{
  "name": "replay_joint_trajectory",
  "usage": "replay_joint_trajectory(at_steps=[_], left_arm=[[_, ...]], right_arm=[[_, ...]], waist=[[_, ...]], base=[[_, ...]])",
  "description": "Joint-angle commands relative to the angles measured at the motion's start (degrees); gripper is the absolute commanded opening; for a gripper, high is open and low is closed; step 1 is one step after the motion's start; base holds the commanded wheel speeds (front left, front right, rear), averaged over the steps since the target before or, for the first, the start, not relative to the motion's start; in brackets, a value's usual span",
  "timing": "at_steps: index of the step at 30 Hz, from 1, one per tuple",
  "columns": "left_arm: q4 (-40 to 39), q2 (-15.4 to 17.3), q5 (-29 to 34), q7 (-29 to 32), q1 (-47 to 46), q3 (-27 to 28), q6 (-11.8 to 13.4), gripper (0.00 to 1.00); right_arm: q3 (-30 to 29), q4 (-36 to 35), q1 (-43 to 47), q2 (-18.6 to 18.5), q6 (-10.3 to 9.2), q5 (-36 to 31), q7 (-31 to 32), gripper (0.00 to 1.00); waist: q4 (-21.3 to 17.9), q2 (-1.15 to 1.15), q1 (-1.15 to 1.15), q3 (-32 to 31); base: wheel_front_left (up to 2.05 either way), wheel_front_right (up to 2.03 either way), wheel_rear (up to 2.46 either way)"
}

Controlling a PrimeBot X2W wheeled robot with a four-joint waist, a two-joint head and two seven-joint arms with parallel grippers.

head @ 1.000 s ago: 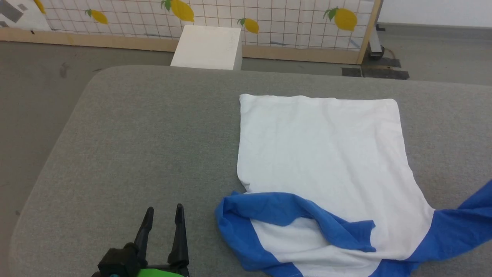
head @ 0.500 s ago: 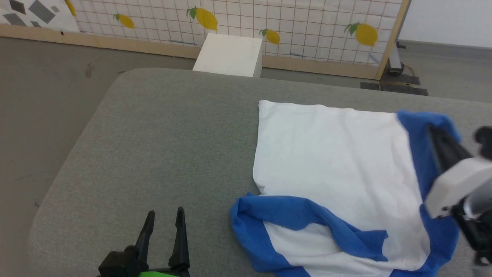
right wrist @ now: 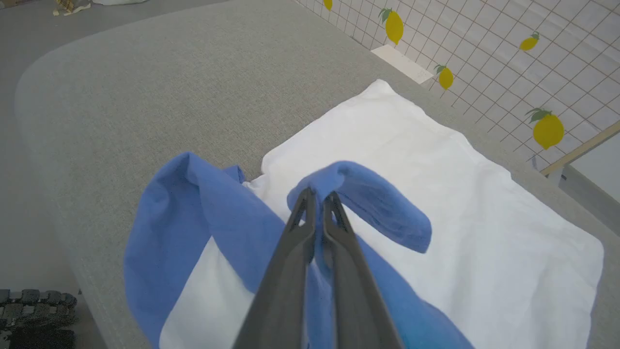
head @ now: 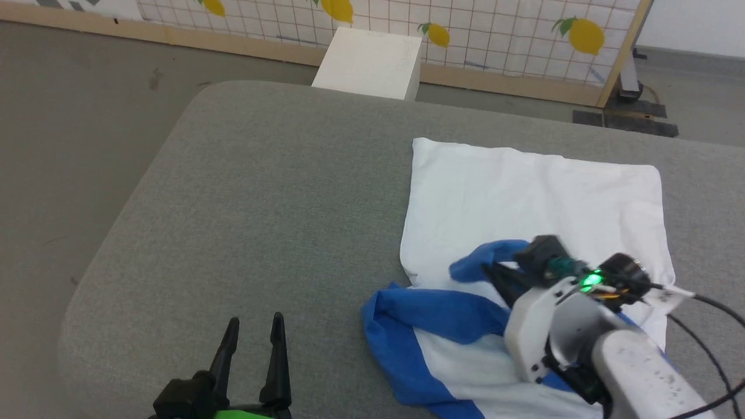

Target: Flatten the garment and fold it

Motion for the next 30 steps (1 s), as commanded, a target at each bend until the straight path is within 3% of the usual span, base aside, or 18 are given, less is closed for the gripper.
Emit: replay_joint_trajectory(at_steps=[1,8,16,17,18,19,20,21,30], left_arm=[[0.2,0.3,-0.1,-0.1,-0.6,0.1,0.3,1.00],[0.9,0.1,-0.5,-0.3,-1.4,-0.3,0.2,1.00],[1.6,-0.1,-0.7,-0.5,-2.0,-0.6,0.1,1.00],[1.6,-0.2,-0.7,-0.6,-2.0,-0.6,0.1,1.00],[1.6,-0.2,-0.7,-0.6,-2.0,-0.5,0.2,1.00],[1.6,-0.2,-0.7,-0.6,-1.9,-0.4,0.2,1.00],[1.6,-0.2,-0.7,-0.6,-1.8,-0.4,0.3,1.00],[1.6,-0.2,-0.7,-0.6,-1.8,-0.3,0.3,1.00],[1.3,0.2,-0.5,-0.7,-1.5,0.2,0.5,1.00]], right_arm=[[2.1,1.9,-1.5,0.4,-0.09,0.1,-1.1,0.00],[13.7,14.4,-5.2,2.8,-0.09,-0.1,-4.3,0.00],[18.3,25.0,-8.1,4.0,-0.09,0.3,-6.0,0.00],[18.3,25.8,-8.3,4.1,-0.09,0.5,-6.3,0.06],[18.1,26.6,-8.4,4.3,-0.09,0.7,-6.7,0.28],[17.8,27.1,-8.6,4.5,-0.09,0.9,-7.2,0.40],[17.4,27.6,-8.7,4.6,-0.09,1.0,-7.7,0.83],[17.1,27.8,-8.8,4.7,-0.09,1.1,-8.1,1.00],[6.8,23.7,-7.4,3.8,-0.09,3.5,-11.0,1.00]], waist=[[0.6,0.00,0.00,0.5],[1.8,0.00,0.00,1.3],[2.9,0.00,0.00,1.7],[2.9,0.00,0.00,1.7],[2.9,0.00,0.00,1.7],[2.8,0.00,0.00,1.7],[2.6,0.00,0.00,1.7],[2.4,0.00,0.00,1.7],[-0.5,0.00,0.00,1.0]], base=[[0.00,0.00,0.00],[0.00,0.00,0.00],[0.00,0.00,0.00],[0.00,0.00,0.00],[0.00,0.00,0.00],[0.00,0.00,0.00],[0.00,0.00,0.00],[0.00,0.00,0.00],[0.00,0.00,0.00]])
